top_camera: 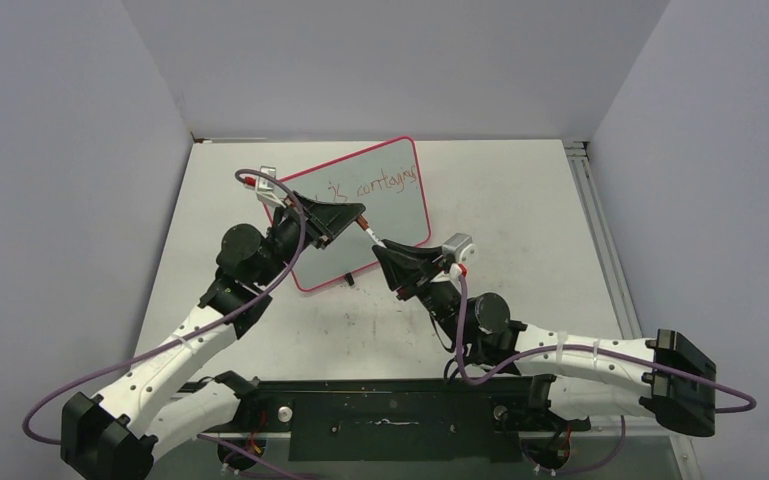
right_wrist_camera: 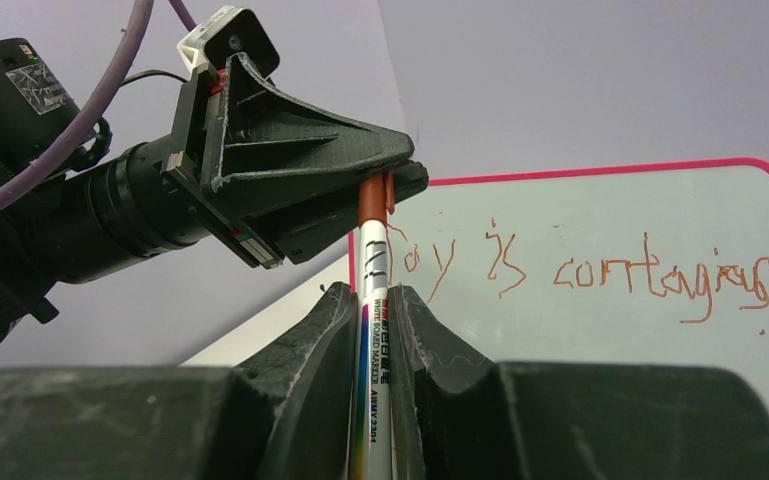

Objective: Write a sentence on the whiteboard
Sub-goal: Close the whiteboard marker at the center of the board.

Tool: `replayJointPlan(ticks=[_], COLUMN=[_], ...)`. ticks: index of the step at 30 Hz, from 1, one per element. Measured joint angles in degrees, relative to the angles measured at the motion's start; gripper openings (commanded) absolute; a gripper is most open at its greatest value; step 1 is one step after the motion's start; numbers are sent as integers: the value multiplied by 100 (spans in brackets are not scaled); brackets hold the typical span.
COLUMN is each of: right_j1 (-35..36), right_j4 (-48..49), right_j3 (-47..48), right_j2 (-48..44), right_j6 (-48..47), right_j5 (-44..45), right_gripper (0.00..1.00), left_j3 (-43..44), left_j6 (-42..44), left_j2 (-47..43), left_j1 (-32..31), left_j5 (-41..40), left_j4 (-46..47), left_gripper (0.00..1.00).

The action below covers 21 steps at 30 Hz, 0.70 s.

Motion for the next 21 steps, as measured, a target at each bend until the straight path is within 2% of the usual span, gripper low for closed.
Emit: replayJointPlan(ticks=[21], right_j1=[-7], right_j4=[55], right_j3=[87], right_j2=[162], right_j6=[2], right_j5=[-133], right_gripper=[5], left_j3=[-181], left_j6=[175], left_j2=[-262], left_j1=[-219], left_j5=[-538], left_j4=[31], left_gripper=[0])
